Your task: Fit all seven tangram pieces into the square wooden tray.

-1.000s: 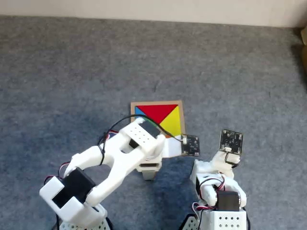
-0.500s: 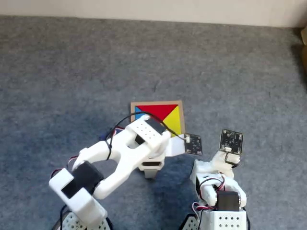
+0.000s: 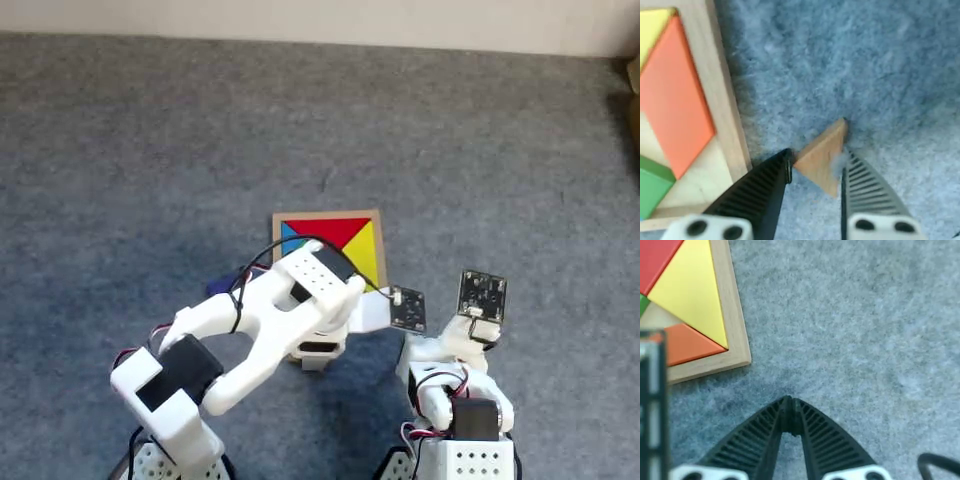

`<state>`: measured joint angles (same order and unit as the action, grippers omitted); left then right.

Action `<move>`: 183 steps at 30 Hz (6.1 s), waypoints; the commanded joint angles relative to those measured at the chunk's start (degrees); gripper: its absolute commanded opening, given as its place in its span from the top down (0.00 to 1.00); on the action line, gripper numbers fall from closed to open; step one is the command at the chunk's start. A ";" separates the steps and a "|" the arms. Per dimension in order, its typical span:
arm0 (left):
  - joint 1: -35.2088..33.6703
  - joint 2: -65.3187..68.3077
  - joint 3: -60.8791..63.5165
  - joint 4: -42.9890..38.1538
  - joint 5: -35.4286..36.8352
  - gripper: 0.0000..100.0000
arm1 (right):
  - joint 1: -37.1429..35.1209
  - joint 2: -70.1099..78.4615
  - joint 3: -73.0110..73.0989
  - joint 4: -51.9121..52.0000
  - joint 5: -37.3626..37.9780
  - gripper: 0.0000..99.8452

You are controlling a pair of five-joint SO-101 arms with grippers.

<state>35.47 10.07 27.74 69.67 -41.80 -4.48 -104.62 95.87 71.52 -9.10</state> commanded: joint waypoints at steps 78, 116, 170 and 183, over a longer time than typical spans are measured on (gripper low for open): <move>-13.93 18.95 -46.20 14.15 17.05 0.75 | 0.75 -1.19 8.66 0.13 0.35 0.98; -14.02 21.67 -46.20 12.92 17.41 0.75 | 0.75 -1.19 8.66 0.13 0.35 0.98; -32.04 -18.42 0.48 -6.07 29.19 0.74 | 1.01 -1.19 8.66 0.13 0.35 0.98; -38.73 -14.73 10.51 -19.16 29.45 0.68 | 1.10 -1.19 8.66 0.13 0.35 0.98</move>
<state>-2.15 -5.32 39.96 50.95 -13.14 -4.13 -104.62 95.87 71.52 -9.10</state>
